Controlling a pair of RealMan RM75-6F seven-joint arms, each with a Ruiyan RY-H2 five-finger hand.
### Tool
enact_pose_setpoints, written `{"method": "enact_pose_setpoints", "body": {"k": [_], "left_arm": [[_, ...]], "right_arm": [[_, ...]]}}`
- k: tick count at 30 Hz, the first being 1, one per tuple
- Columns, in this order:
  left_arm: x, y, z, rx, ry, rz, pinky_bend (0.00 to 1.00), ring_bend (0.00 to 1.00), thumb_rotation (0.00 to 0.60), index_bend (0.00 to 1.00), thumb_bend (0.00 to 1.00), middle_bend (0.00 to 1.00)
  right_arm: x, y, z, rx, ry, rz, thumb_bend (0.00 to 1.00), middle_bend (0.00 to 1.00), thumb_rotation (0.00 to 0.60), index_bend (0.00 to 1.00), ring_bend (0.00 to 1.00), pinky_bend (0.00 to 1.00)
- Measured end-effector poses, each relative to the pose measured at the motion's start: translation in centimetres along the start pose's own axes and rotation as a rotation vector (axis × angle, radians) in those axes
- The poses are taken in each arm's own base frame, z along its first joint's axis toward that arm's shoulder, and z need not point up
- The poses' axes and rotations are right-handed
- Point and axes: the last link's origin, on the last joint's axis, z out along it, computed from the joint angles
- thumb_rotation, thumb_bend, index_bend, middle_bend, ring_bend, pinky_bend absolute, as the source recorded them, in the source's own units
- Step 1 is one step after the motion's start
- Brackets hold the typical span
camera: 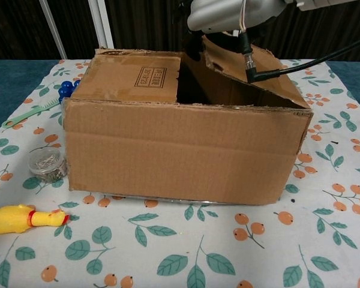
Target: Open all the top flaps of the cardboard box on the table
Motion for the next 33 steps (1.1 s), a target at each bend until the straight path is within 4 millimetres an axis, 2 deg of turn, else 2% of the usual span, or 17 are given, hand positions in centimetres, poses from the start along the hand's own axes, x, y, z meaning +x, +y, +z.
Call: {"method": "enact_pose_setpoints", "body": {"k": [14, 33], "left_arm": [[-0.2, 0.4, 0.1, -0.005, -0.003, 0.005, 0.00, 0.00, 0.600, 0.17, 0.50, 0.12], [0.0, 0.8, 0.1, -0.013, -0.003, 0.005, 0.00, 0.00, 0.600, 0.17, 0.50, 0.12]], "right_arm": [[1.7, 3.1, -2.2, -0.074, -0.017, -0.079, 1.00, 0.38, 0.600, 0.39, 0.09, 0.19], [1.9, 6.1, -4.9, -0.146, -0.079, -0.124, 1.00, 0.38, 0.600, 0.39, 0.09, 0.19]]}}
